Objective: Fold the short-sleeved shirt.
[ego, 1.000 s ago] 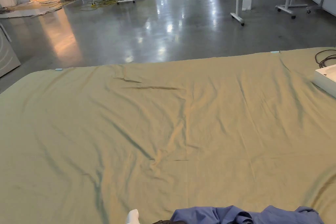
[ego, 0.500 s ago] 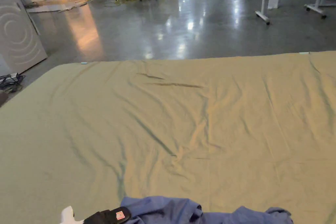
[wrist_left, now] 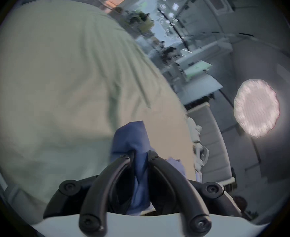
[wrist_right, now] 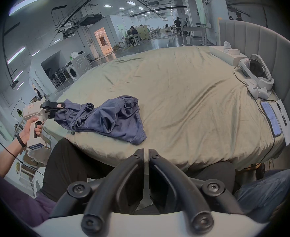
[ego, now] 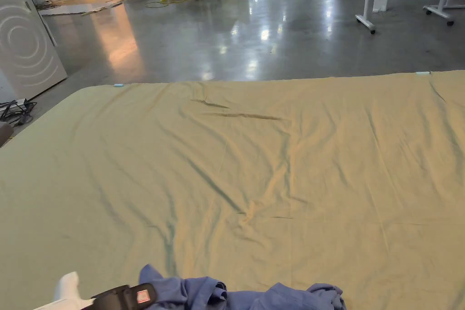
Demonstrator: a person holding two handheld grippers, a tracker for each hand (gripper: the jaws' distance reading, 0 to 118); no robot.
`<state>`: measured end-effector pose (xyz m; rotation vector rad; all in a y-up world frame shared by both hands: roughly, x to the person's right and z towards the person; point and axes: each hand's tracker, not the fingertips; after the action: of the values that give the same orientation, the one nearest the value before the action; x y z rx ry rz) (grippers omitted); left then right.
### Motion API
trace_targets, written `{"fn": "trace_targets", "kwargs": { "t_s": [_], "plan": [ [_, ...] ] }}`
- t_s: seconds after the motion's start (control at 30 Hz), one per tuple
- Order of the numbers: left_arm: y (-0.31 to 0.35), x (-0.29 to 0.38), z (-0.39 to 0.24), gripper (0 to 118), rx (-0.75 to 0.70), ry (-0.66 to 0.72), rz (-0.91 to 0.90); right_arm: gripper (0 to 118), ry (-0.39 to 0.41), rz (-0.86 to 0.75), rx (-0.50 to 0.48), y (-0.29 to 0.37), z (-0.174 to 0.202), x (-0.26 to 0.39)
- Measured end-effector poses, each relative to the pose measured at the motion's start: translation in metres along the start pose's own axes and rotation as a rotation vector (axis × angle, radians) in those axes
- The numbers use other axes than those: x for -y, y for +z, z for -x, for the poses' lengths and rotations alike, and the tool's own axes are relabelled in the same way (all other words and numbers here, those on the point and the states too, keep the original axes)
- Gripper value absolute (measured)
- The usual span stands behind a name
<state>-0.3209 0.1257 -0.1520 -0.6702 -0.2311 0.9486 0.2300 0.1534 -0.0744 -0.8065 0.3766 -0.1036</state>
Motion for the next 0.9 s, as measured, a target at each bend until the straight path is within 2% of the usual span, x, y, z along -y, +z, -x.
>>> {"fn": "trace_targets", "kwargs": {
  "t_s": [0.07, 0.1, 0.13, 0.23, 0.3, 0.33, 0.37, 0.4, 0.47, 0.53, 0.57, 0.63, 0.7, 0.8, 0.83, 0.87, 0.9],
  "plan": [
    [-0.028, 0.018, -0.032, 15, 0.051, -0.039, 0.041, 5, -0.008, -0.004, -0.007, 0.000, 0.000, -0.001],
    [-0.036, 0.016, -0.017, 15, 0.069, -0.068, 0.063, 5, -0.008, -0.009, -0.008, 0.001, 0.000, -0.001],
    [-0.051, 0.023, -0.028, 15, 0.095, -0.090, 0.086, 5, -0.007, -0.014, -0.007, 0.002, 0.001, -0.001],
    [-0.098, 0.052, -0.058, 15, 0.171, -0.097, 0.155, 5, -0.005, -0.023, -0.001, 0.006, 0.000, 0.001],
    [-0.135, 0.070, -0.077, 17, 0.157, -0.148, 0.193, 5, -0.013, -0.024, 0.007, 0.009, -0.003, 0.006],
    [-0.151, 0.078, -0.082, 24, 0.093, -0.170, 0.209, 5, -0.019, -0.021, 0.012, 0.010, -0.004, 0.008],
    [-0.168, 0.090, -0.087, 41, 0.040, -0.202, 0.237, 5, -0.025, -0.018, 0.020, 0.012, -0.007, 0.011],
    [-0.183, 0.099, -0.088, 53, 0.001, -0.239, 0.289, 5, -0.032, -0.015, 0.028, 0.014, -0.009, 0.015],
    [-0.191, 0.111, -0.097, 67, 0.010, -0.300, 0.361, 5, -0.049, -0.009, 0.040, 0.017, -0.015, 0.021],
    [-0.179, 0.114, -0.114, 79, 0.059, -0.376, 0.336, 5, -0.070, -0.008, 0.054, 0.022, -0.021, 0.027],
    [-0.170, 0.111, -0.121, 81, 0.093, -0.411, 0.329, 5, -0.093, -0.013, 0.055, 0.023, -0.026, 0.030],
    [-0.149, 0.104, -0.135, 81, 0.115, -0.457, 0.283, 5, -0.163, -0.014, 0.029, 0.022, -0.036, 0.035],
    [-0.130, 0.098, -0.139, 81, 0.069, -0.461, 0.194, 5, -0.179, -0.015, 0.024, 0.020, -0.043, 0.036],
    [-0.128, 0.085, -0.123, 80, 0.059, -0.318, 0.124, 5, -0.166, -0.019, 0.043, 0.018, -0.042, 0.033],
    [-0.136, 0.085, -0.115, 74, 0.077, -0.249, 0.163, 5, -0.158, -0.021, 0.047, 0.017, -0.041, 0.031],
    [-0.151, 0.087, -0.105, 58, 0.050, -0.191, 0.219, 5, -0.150, -0.023, 0.046, 0.016, -0.039, 0.029],
    [-0.173, 0.091, -0.098, 37, -0.002, -0.151, 0.291, 5, -0.144, -0.025, 0.042, 0.016, -0.038, 0.027]
  ]
}}
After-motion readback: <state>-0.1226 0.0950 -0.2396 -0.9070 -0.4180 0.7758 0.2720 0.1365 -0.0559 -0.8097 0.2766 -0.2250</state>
